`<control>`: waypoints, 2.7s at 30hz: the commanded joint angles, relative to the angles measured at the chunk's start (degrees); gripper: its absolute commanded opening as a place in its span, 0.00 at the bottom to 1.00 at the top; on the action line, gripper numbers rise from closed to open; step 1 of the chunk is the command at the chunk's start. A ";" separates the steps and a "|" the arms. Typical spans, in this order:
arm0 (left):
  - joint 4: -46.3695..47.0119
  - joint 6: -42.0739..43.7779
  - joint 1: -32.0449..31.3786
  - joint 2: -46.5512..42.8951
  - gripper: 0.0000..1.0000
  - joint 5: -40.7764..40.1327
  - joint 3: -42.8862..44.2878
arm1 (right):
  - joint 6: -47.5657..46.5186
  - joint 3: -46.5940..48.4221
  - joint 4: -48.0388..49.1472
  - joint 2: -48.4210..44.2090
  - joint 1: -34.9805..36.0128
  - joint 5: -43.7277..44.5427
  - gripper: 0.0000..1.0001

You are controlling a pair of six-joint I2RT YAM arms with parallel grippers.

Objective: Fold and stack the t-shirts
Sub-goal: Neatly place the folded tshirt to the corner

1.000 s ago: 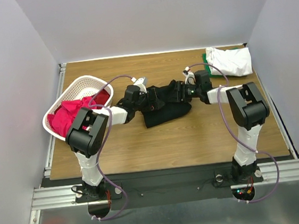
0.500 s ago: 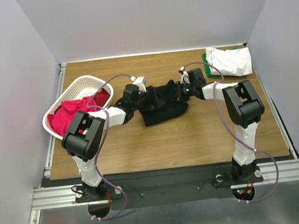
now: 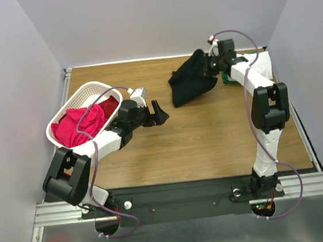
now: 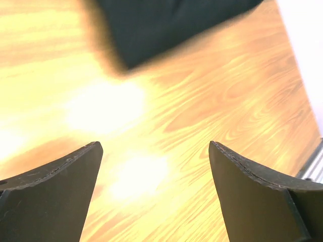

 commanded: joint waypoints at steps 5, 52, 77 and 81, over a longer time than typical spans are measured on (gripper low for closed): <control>0.58 2.04 1.39 1.72 0.99 0.25 -3.39 | -3.51 18.34 -7.73 3.90 -6.90 0.16 0.00; 3.22 -0.94 2.09 8.58 0.98 3.24 -4.80 | -11.33 35.76 -9.67 21.83 -27.48 9.37 0.06; 1.20 -0.51 2.09 1.99 0.98 -1.33 -4.80 | -13.09 29.72 -5.63 12.27 -27.04 19.84 1.00; -0.38 0.37 2.09 -0.55 0.98 -2.12 -5.15 | -14.31 22.51 -1.67 4.97 -26.95 27.03 1.00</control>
